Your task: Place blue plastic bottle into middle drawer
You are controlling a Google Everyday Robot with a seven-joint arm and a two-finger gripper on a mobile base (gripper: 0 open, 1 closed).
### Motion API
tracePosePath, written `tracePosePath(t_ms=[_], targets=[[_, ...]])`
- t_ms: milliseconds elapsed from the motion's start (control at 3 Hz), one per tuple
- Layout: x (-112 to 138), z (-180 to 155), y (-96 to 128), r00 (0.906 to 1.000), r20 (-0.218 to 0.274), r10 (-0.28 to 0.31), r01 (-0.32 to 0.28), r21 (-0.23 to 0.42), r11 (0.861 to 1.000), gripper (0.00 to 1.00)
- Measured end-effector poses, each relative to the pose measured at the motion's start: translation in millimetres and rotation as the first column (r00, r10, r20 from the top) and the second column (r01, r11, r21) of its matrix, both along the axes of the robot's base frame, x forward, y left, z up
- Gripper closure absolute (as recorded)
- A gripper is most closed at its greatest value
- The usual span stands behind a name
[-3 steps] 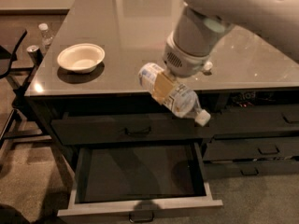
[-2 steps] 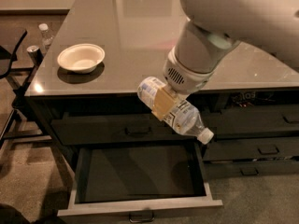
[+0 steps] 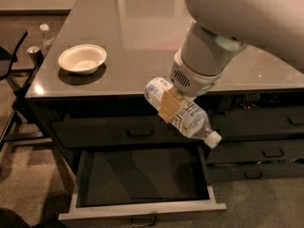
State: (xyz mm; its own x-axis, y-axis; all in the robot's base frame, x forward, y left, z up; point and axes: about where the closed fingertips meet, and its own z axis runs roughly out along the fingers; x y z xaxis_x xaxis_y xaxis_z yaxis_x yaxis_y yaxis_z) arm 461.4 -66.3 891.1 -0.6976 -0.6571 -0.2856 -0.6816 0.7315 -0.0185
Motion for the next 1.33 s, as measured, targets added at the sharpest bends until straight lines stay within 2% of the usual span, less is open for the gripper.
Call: tracePosePath(t_ms=[333,667,1000,1333], targets=[[-18,-29,0,0.9980,-0.051,-0.037,0.036,-0.014,0.999,1.00],[-25,-74,-4,0.9898,-0.126,-0.067,0.063,-0.033,0.997,1.00],[-21,-101,-1,0.9789,-0.178,-0.100,0.094,-0.041,0.995,1.00],[-21,-102,-1,0.9781,-0.181,-0.103,0.097,-0.041,0.994,1.00]])
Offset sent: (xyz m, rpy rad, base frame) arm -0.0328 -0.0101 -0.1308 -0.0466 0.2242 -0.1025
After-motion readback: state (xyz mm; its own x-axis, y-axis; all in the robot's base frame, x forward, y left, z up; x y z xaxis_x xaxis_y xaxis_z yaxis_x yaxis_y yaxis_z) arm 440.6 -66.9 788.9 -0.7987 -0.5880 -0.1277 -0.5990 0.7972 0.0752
